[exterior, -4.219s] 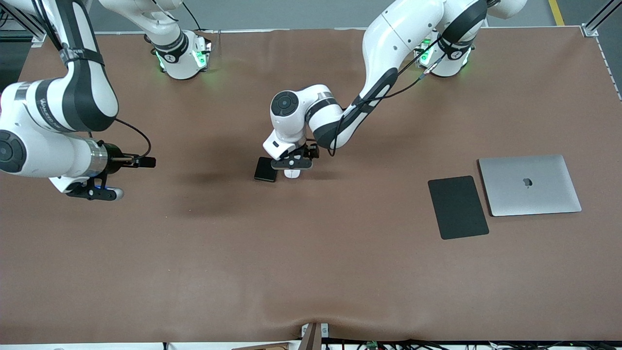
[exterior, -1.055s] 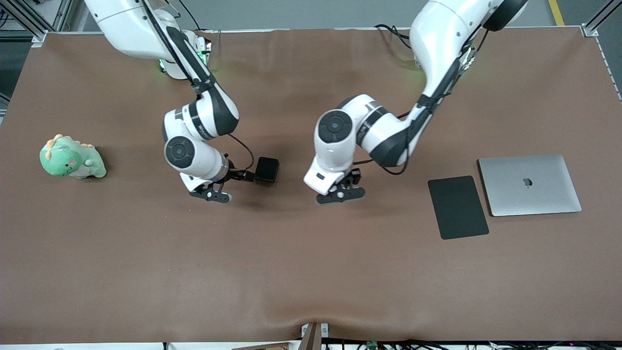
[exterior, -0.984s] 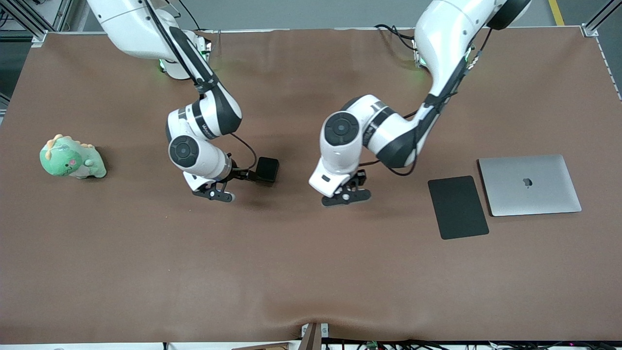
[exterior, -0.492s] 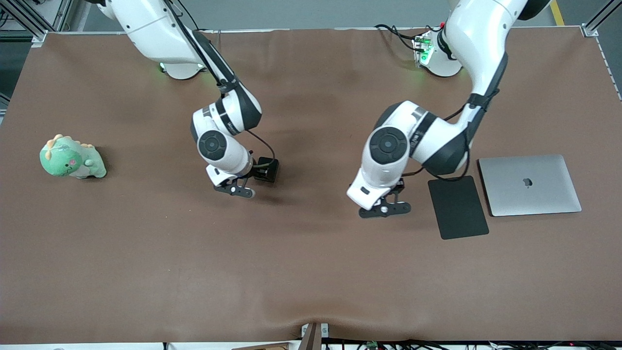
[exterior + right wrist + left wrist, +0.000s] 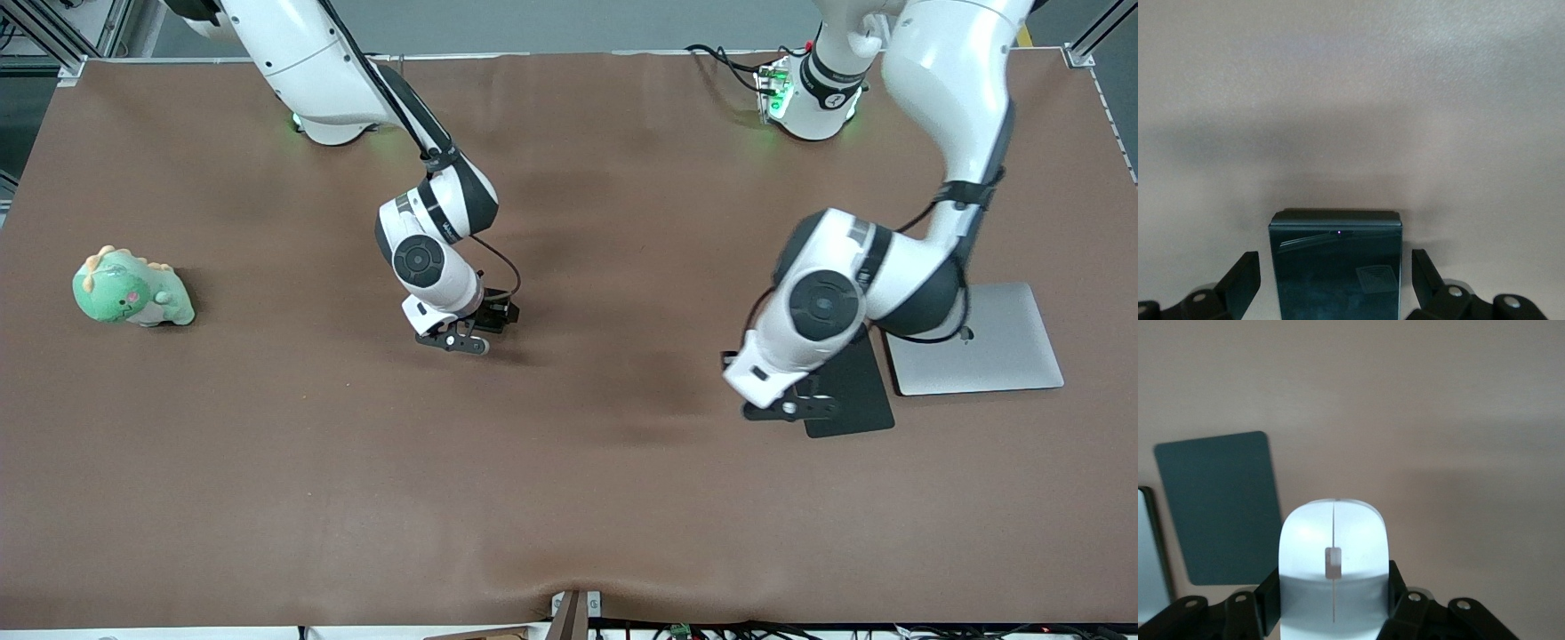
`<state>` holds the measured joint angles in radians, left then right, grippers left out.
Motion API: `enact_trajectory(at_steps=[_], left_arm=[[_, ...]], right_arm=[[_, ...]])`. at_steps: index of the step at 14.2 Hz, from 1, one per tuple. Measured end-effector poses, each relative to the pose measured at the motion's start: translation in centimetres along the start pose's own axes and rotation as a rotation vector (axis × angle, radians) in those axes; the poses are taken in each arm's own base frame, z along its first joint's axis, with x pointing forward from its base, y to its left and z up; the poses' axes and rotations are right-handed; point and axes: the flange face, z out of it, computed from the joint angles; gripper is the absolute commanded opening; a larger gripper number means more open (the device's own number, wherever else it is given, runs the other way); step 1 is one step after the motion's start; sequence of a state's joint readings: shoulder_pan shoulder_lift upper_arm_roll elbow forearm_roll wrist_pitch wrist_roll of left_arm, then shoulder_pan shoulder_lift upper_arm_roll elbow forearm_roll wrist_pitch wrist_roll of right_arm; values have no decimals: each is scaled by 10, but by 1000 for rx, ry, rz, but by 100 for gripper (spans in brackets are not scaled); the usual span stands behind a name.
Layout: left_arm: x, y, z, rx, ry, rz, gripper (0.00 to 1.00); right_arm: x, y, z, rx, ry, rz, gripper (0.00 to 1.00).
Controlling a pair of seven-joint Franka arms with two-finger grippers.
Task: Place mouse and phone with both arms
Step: 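Carry the mouse toward the mouse pad while the right gripper lifts the phone, then carry the phone toward the plush toy with the right gripper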
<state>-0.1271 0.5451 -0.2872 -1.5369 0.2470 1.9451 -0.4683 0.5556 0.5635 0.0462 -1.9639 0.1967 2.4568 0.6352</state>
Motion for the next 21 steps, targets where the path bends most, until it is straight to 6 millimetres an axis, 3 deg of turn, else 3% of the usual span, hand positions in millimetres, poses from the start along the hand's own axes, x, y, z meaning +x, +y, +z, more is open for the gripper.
enact_trajectory(at_steps=[5,8,10,11,15,17,19,21], left_arm=[[10,-78,29,-31,-21,29,0],[11,-109,56,-84,25,29,0],[9,-118,72,-106,62,24,0],[7,-120,78,-112,72,20,0],[9,-122,103,-120,103,30,0],[13,-139,123,-101,117,36,0],[15,-157,144,-94,118,31,0],[15,-163,157,-98,108,26,0]], right_arm=[[-3,2,4,-7,-6,-2,100],[-4,2,5,-8,-6,-2,51],[-4,2,4,-7,-6,-2,14],[-4,2,4,-7,-6,-2,0],[-2,3,4,-10,-7,1,0],[4,9,-1,-23,-21,14,0],[17,18,-16,-25,-32,26,0],[35,38,-38,-21,-44,22,0]])
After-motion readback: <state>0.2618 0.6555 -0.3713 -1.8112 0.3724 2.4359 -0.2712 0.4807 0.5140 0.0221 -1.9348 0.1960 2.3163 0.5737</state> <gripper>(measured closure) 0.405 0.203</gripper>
